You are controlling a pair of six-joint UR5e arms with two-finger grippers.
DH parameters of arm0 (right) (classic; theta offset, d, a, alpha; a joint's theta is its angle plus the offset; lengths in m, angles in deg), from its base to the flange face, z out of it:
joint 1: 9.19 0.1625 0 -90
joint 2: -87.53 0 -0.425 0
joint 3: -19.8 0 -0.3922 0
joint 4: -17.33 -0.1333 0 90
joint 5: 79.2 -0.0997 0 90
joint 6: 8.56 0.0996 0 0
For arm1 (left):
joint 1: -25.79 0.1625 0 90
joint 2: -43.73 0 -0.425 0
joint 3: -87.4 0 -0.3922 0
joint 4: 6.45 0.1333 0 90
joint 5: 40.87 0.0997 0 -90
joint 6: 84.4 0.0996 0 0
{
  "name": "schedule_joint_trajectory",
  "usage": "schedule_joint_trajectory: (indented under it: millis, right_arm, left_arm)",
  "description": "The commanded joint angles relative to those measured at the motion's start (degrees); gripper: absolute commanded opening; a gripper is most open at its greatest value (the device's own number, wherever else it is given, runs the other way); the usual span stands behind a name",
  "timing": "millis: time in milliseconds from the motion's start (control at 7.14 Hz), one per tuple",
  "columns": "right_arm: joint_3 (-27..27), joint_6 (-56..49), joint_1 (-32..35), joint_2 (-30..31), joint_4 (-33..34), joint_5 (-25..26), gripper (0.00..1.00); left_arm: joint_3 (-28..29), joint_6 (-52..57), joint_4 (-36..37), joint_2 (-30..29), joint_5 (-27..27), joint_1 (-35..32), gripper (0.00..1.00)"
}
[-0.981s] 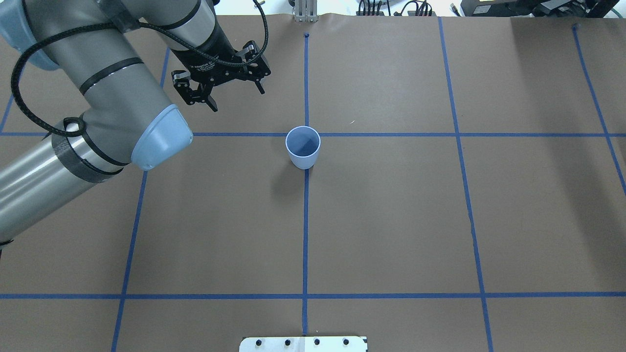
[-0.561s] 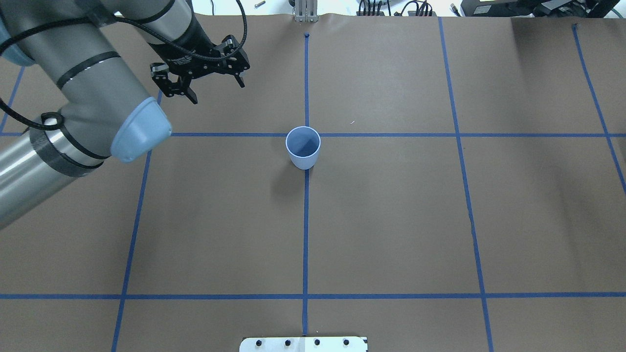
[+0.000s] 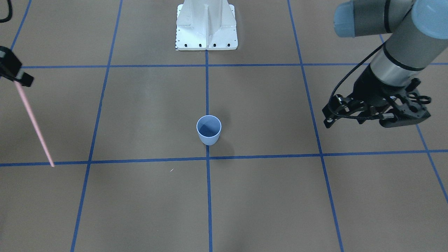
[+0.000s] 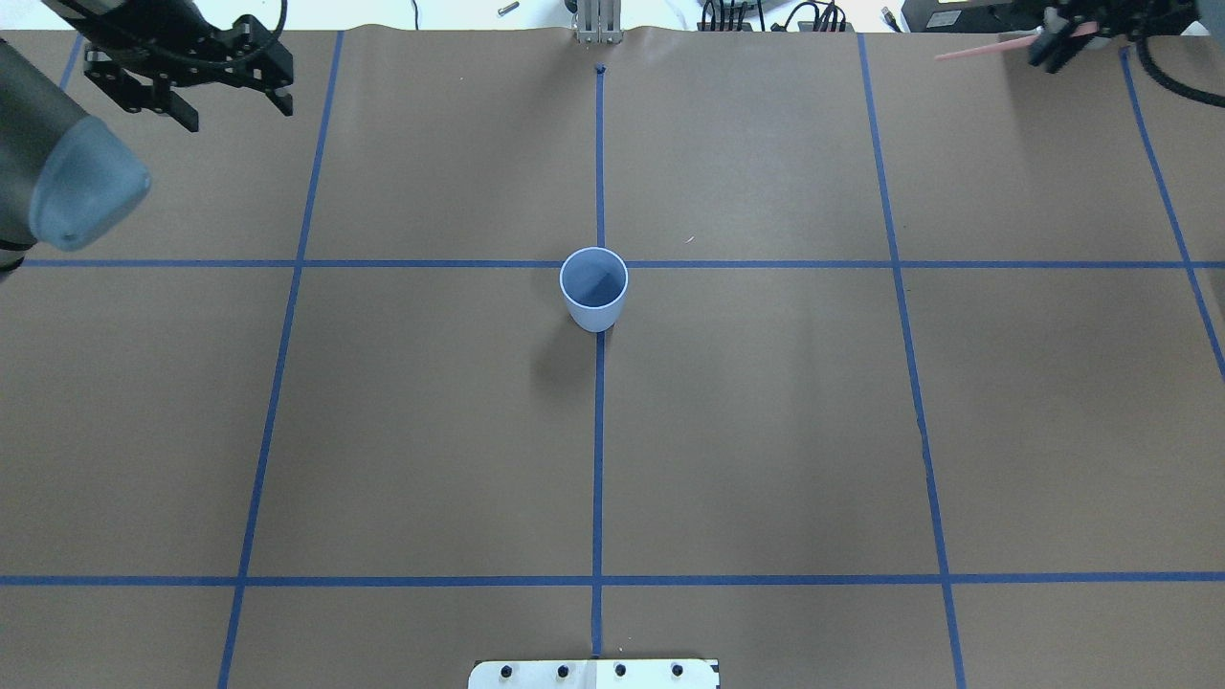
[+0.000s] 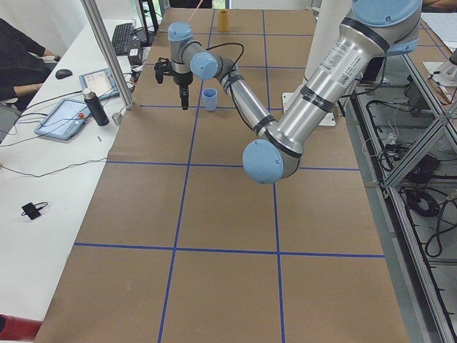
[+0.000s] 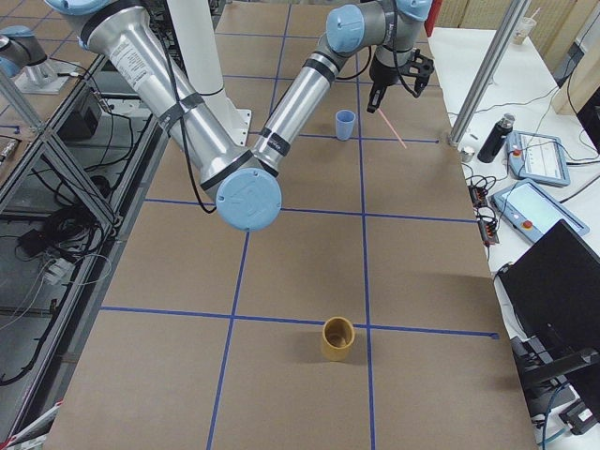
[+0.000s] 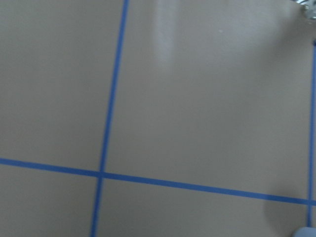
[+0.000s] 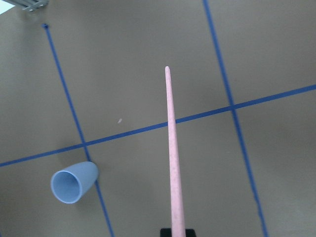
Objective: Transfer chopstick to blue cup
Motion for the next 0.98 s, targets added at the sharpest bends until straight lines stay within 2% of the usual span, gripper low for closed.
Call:
schedule_joint_trajectory:
  millis: [0, 140, 420, 561, 701, 841]
  right_arm:
    - [7.5, 17.9, -10.0, -9.7, -14.3, 0.3, 0.0]
    - [8.4, 21.1, -15.2, -13.4, -14.3, 1.5, 0.0]
    - [9.9, 27.6, -26.0, -17.0, -14.7, 9.3, 0.0]
    - [12.8, 27.6, -28.1, -18.4, -16.3, 9.4, 0.0]
    - [14.2, 28.5, -29.9, -18.0, -19.3, 9.6, 0.0]
    - [14.5, 28.6, -30.6, -17.8, -19.3, 9.4, 0.0]
  left_arm:
    - [3.1, 13.4, 0.4, 2.6, -1.7, -5.7, 0.98]
    - [5.0, 17.3, 0.1, 3.9, -3.5, -7.5, 0.98]
    - [8.1, 20.5, -0.3, 4.1, -3.5, -8.9, 0.98]
    - [8.6, 20.6, -0.4, 4.1, -3.5, -9.1, 0.98]
    - [8.8, 20.6, -0.4, 4.1, -3.5, -9.1, 0.98]
    - [9.3, 20.6, -0.5, 4.1, -3.5, -9.2, 0.98]
